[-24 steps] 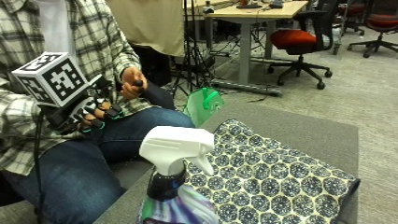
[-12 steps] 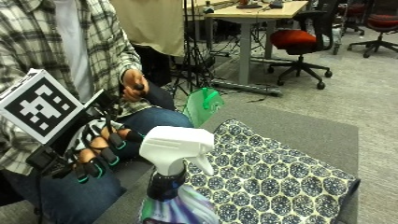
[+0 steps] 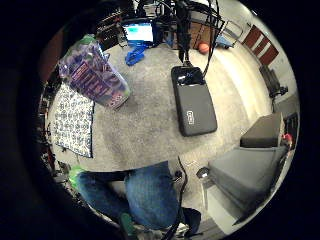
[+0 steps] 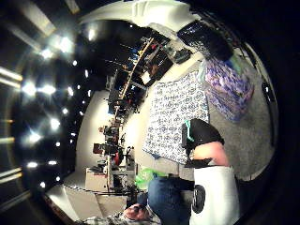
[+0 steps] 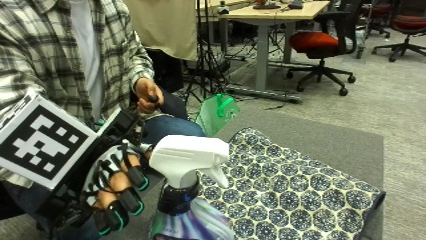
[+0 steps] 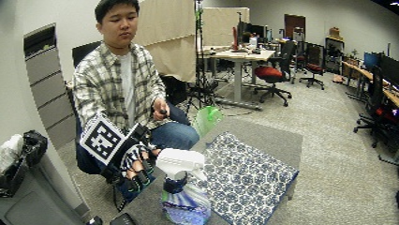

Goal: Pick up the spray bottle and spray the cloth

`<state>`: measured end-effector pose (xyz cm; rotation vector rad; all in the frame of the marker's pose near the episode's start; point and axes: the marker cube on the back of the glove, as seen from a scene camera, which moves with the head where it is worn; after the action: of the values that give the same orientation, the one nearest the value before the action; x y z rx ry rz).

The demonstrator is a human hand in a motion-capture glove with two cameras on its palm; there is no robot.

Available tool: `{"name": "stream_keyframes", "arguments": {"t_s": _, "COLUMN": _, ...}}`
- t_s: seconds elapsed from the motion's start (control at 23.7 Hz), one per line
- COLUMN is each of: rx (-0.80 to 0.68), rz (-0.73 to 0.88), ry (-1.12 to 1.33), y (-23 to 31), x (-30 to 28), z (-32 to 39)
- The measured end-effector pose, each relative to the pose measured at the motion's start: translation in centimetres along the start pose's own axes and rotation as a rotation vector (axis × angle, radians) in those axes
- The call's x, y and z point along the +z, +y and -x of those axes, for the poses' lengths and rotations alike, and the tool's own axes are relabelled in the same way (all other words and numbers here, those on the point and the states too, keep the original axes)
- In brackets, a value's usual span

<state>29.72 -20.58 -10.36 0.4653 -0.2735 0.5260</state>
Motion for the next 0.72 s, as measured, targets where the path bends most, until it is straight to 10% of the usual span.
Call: {"name": "stream_keyframes", "arguments": {"t_s": 0.72, "rx": 0.078, "rz": -0.140, "ry": -0.356, "y": -7.6, "x": 2.0, "z": -0.5}}
